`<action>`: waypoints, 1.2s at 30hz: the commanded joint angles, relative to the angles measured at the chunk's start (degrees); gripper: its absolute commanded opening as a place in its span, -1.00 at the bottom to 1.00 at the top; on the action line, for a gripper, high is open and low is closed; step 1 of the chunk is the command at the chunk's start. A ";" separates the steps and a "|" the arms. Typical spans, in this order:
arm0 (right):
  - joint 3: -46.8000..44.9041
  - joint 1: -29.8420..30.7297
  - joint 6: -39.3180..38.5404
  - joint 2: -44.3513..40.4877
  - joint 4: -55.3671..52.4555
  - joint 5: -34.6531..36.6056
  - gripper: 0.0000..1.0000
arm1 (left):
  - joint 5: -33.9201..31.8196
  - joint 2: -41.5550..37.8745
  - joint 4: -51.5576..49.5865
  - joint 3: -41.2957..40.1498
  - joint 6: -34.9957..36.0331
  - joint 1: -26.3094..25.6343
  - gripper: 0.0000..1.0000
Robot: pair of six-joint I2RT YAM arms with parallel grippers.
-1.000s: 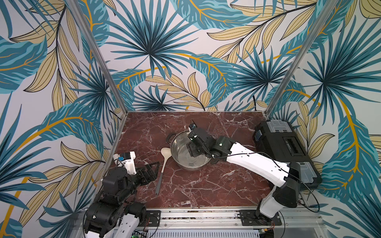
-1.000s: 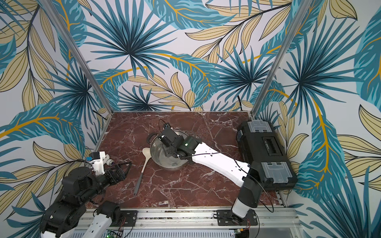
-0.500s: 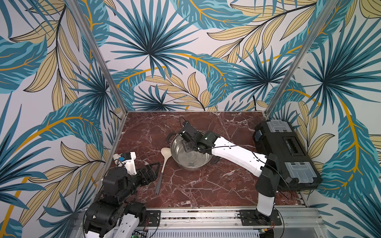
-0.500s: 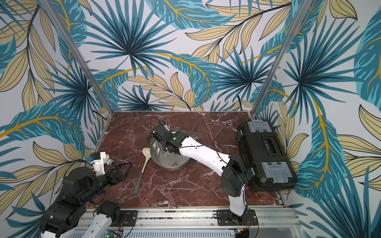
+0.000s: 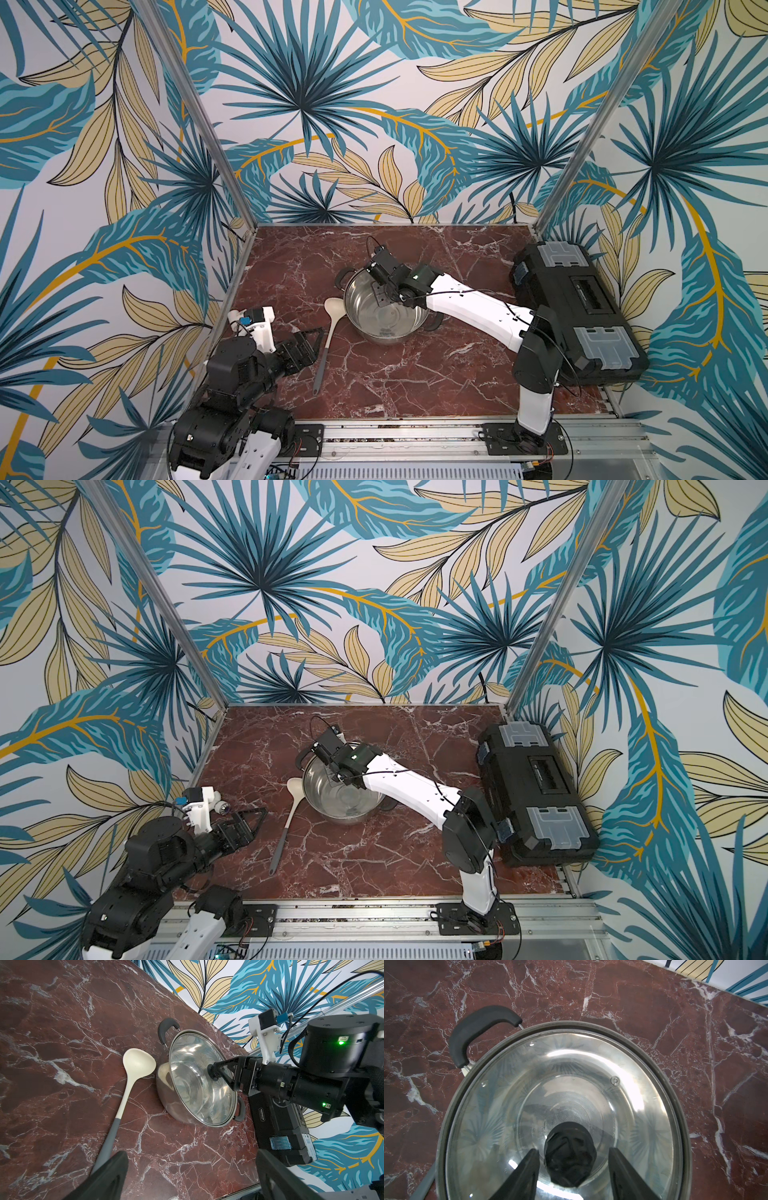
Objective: Stir the soup with a spoon
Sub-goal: Pick up the lid from the pan.
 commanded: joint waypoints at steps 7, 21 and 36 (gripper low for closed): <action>-2.07 0.03 2.27 2.55 1.36 -1.47 0.11 | 0.67 -0.25 1.39 0.90 -0.26 -0.05 1.00; -3.25 -0.01 2.95 1.43 3.03 -1.13 -0.32 | 0.71 -0.29 1.15 0.53 -0.78 -0.10 1.00; -0.86 0.10 -1.90 -7.72 1.31 3.13 -0.53 | 0.59 -0.20 1.36 0.55 -0.96 -0.08 1.00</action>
